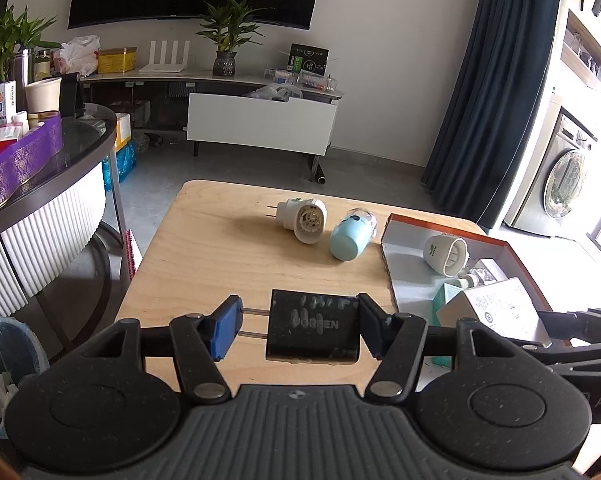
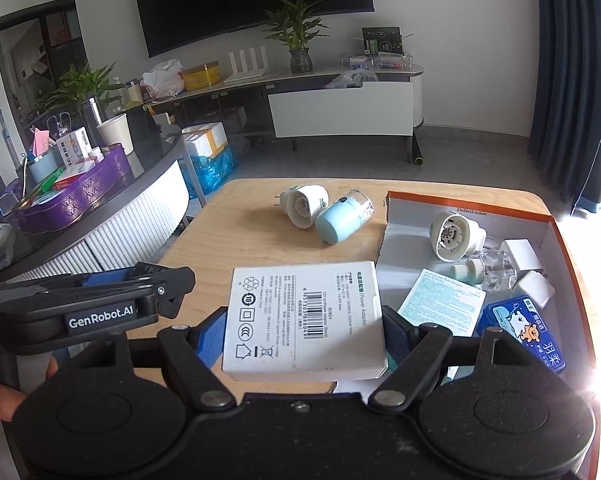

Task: Organize rigid objects
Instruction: 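Carry the black adapter and white box with both tools over the tray, then lower the black adapter and white box toward the tray with both tools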

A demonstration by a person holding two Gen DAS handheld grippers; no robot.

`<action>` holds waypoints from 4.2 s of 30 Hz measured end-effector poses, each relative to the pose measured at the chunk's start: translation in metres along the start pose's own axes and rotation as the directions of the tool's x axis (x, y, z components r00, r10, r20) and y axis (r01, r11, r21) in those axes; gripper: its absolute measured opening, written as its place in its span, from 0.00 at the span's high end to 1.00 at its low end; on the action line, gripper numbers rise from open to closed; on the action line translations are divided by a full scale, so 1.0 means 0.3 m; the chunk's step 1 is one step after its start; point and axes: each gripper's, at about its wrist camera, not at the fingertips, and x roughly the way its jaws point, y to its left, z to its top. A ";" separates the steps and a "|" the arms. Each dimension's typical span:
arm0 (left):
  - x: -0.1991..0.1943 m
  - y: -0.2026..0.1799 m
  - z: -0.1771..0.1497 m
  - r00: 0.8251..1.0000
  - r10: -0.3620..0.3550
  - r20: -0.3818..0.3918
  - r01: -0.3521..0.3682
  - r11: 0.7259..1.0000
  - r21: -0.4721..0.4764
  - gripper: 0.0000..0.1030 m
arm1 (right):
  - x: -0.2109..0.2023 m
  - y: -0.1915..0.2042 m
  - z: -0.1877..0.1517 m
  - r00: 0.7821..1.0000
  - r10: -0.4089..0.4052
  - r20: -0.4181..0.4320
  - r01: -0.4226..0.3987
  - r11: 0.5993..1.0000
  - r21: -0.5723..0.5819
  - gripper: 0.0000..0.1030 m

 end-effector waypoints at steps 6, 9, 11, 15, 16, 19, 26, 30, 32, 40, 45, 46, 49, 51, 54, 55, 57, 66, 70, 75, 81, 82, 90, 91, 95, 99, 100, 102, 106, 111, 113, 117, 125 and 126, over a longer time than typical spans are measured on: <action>-0.040 -0.052 -0.021 1.000 -0.013 0.014 0.013 1.000 0.014 0.40 | -0.069 -0.019 -0.044 0.999 -0.010 0.031 0.010 1.000 0.007 0.10; -0.056 -0.077 -0.027 1.000 -0.012 0.019 0.012 1.000 0.016 0.40 | -0.098 -0.032 -0.065 0.999 -0.017 0.041 0.017 1.000 0.010 0.10; -0.067 -0.094 -0.028 1.000 -0.017 0.026 0.017 1.000 0.019 0.40 | -0.116 -0.038 -0.076 0.998 -0.027 0.049 0.027 1.000 0.009 0.10; -0.082 -0.129 -0.028 0.999 -0.024 0.042 0.023 0.999 0.031 0.40 | -0.159 -0.063 -0.090 0.996 -0.041 0.077 0.039 0.999 0.020 0.10; -0.084 -0.135 -0.028 0.999 -0.029 0.045 0.027 0.999 0.032 0.40 | -0.167 -0.069 -0.093 0.996 -0.047 0.081 0.045 0.999 0.024 0.10; -0.089 -0.157 -0.032 0.998 -0.049 0.046 0.048 0.999 0.026 0.40 | -0.186 -0.087 -0.100 0.994 -0.061 0.092 0.058 0.998 0.032 0.10; -0.084 -0.212 -0.045 0.996 -0.089 0.027 0.087 0.995 0.053 0.40 | -0.236 -0.128 -0.124 0.987 -0.100 0.122 0.094 0.994 0.056 0.10; -0.076 -0.246 -0.051 0.994 -0.107 0.020 0.105 0.992 0.072 0.40 | -0.261 -0.150 -0.133 0.983 -0.122 0.134 0.114 0.991 0.066 0.10; -0.075 -0.263 -0.053 0.993 -0.113 0.016 0.112 0.990 0.082 0.40 | -0.271 -0.162 -0.136 0.982 -0.131 0.139 0.122 0.990 0.075 0.10; -0.064 -0.315 -0.046 0.989 -0.145 0.012 0.143 0.985 0.099 0.40 | -0.308 -0.207 -0.150 0.973 -0.171 0.152 0.156 0.982 0.105 0.10; -0.053 -0.342 -0.054 0.987 -0.162 -0.001 0.161 0.981 0.110 0.40 | -0.318 -0.231 -0.156 0.969 -0.193 0.153 0.175 0.977 0.123 0.10; -0.051 -0.348 -0.055 0.986 -0.165 -0.004 0.165 0.980 0.114 0.40 | -0.320 -0.239 -0.158 0.969 -0.196 0.152 0.178 0.976 0.127 0.10; -0.047 -0.363 -0.056 0.985 -0.173 -0.008 0.173 0.978 0.121 0.40 | -0.319 -0.252 -0.160 0.967 -0.207 0.147 0.188 0.973 0.133 0.10; -0.044 -0.374 -0.057 0.984 -0.180 -0.011 0.180 0.976 0.127 0.40 | -0.322 -0.261 -0.162 0.966 -0.213 0.146 0.193 0.971 0.140 0.10; -0.039 -0.390 -0.061 0.982 -0.187 -0.016 0.188 0.973 0.132 0.40 | -0.327 -0.274 -0.167 0.964 -0.222 0.144 0.201 0.968 0.148 0.10; -0.037 -0.395 -0.063 0.982 -0.189 -0.018 0.189 0.973 0.134 0.40 | -0.328 -0.277 -0.169 0.964 -0.225 0.144 0.204 0.967 0.151 0.10; -0.032 -0.403 -0.067 0.981 -0.191 -0.022 0.192 0.972 0.138 0.40 | -0.332 -0.286 -0.172 0.962 -0.233 0.144 0.210 0.965 0.157 0.10; -0.015 -0.424 -0.075 0.980 -0.196 -0.038 0.200 0.969 0.145 0.40 | -0.329 -0.308 -0.174 0.959 -0.247 0.138 0.222 0.959 0.175 0.10; -0.004 -0.429 -0.078 0.980 -0.196 -0.045 0.200 0.968 0.149 0.40 | -0.327 -0.312 -0.176 0.959 -0.249 0.138 0.223 0.958 0.180 0.10; 0.001 -0.438 -0.086 0.978 -0.201 -0.050 0.206 0.966 0.153 0.40 | -0.315 -0.313 -0.175 0.959 -0.251 0.134 0.225 0.957 0.182 0.10; 0.012 -0.445 -0.094 0.978 -0.198 -0.060 0.205 0.966 0.155 0.40 | -0.306 -0.323 -0.178 0.959 -0.253 0.128 0.227 0.955 0.189 0.10; 0.015 -0.444 -0.093 0.978 -0.199 -0.062 0.206 0.966 0.154 0.40 | -0.303 -0.325 -0.179 0.959 -0.253 0.126 0.227 0.955 0.189 0.10; 0.036 -0.443 -0.102 0.977 -0.199 -0.079 0.209 0.966 0.152 0.40 | -0.279 -0.340 -0.180 0.961 -0.256 0.109 0.231 0.953 0.196 0.10; 0.039 -0.444 -0.103 0.977 -0.199 -0.081 0.209 0.966 0.152 0.40 | -0.275 -0.342 -0.181 0.961 -0.256 0.107 0.232 0.952 0.198 0.10; 0.047 -0.446 -0.110 0.976 -0.197 -0.087 0.209 0.966 0.152 0.40 | -0.261 -0.353 -0.184 0.961 -0.260 0.096 0.236 0.949 0.207 0.10; 0.055 -0.450 -0.116 0.976 -0.197 -0.094 0.210 0.966 0.152 0.40 | -0.249 -0.363 -0.192 0.961 -0.263 0.087 0.239 0.947 0.215 0.10; 0.057 -0.451 -0.118 0.976 -0.197 -0.096 0.210 0.966 0.152 0.40 | -0.247 -0.364 -0.193 0.961 -0.263 0.086 0.239 0.947 0.216 0.10; 0.064 -0.452 -0.122 0.975 -0.198 -0.102 0.212 0.966 0.151 0.40 | -0.240 -0.365 -0.195 0.962 -0.262 0.081 0.240 0.946 0.216 0.10; 0.076 -0.452 -0.130 0.974 -0.198 -0.112 0.213 0.965 0.150 0.40 | -0.222 -0.373 -0.195 0.963 -0.261 0.068 0.242 0.946 0.216 0.10; 0.088 -0.453 -0.133 0.973 -0.196 -0.121 0.213 0.966 0.149 0.40 | -0.207 -0.381 -0.195 0.963 -0.262 0.058 0.244 0.945 0.217 0.10; 0.092 -0.451 -0.136 0.973 -0.196 -0.125 0.213 0.966 0.146 0.40 | -0.198 -0.383 -0.195 0.964 -0.262 0.053 0.245 0.945 0.215 0.10; 0.098 -0.451 -0.138 0.972 -0.196 -0.131 0.214 0.966 0.145 0.40 | -0.188 -0.395 -0.197 0.965 -0.259 0.044 0.244 0.945 0.216 0.10; 0.110 -0.450 -0.141 0.970 -0.198 -0.141 0.217 0.966 0.142 0.40 | -0.170 -0.402 -0.197 0.966 -0.258 0.034 0.245 0.944 0.220 0.10; 0.110 -0.450 -0.141 0.970 -0.198 -0.141 0.217 0.966 0.143 0.40 | -0.171 -0.403 -0.198 0.965 -0.259 0.033 0.246 0.944 0.221 0.10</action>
